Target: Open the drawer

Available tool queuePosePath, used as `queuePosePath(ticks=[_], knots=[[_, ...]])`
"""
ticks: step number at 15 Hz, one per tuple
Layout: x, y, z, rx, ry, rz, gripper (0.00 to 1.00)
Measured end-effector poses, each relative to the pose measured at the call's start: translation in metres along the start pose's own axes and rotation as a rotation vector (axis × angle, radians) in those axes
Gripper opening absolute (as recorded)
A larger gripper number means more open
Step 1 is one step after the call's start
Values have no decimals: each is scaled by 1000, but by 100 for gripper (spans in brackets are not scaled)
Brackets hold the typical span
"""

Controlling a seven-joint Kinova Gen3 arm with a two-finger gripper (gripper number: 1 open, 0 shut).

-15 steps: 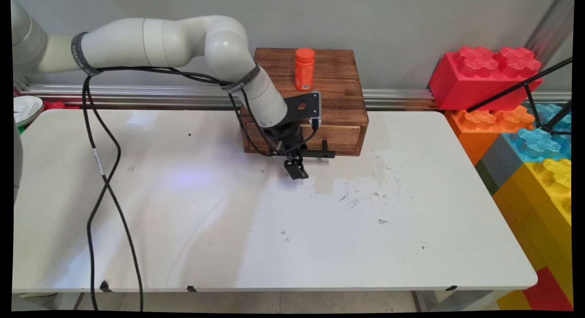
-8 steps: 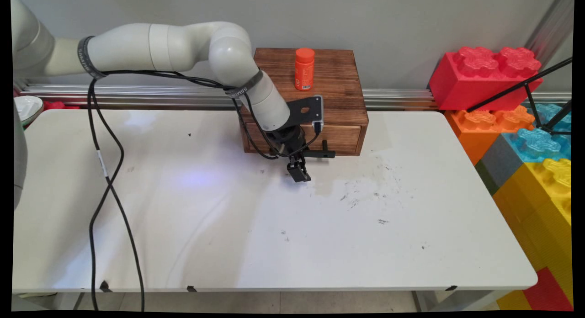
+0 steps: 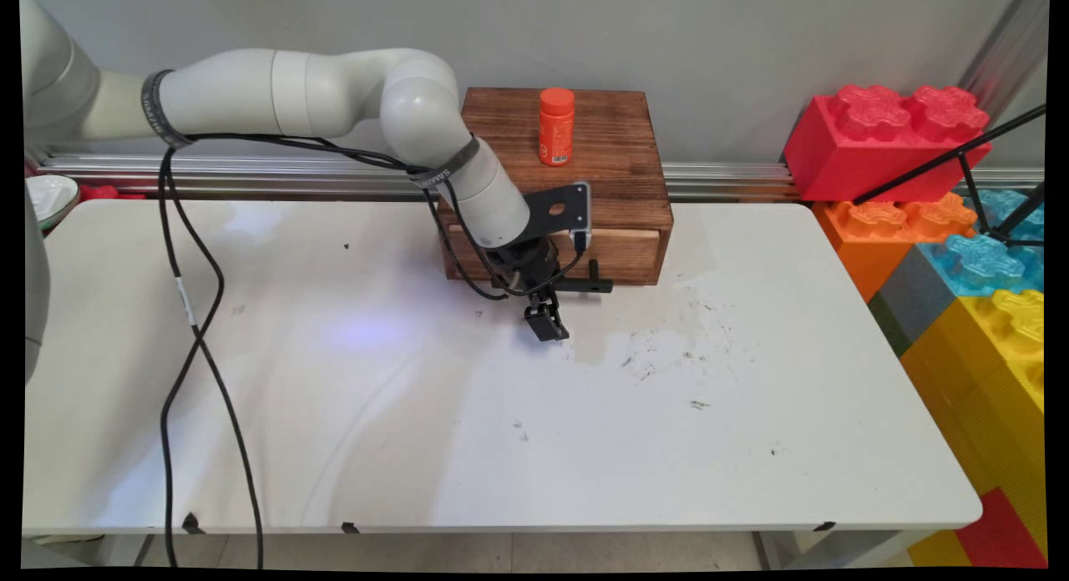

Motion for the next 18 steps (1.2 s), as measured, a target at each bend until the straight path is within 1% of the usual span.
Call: queuePosePath(ticks=[5, 9, 18], knots=[[-2, 15, -2, -11, 4, 1, 100], [-2, 31, -5, -18, 13, -5, 100], [3, 75, -13, -41, 27, -33, 100]])
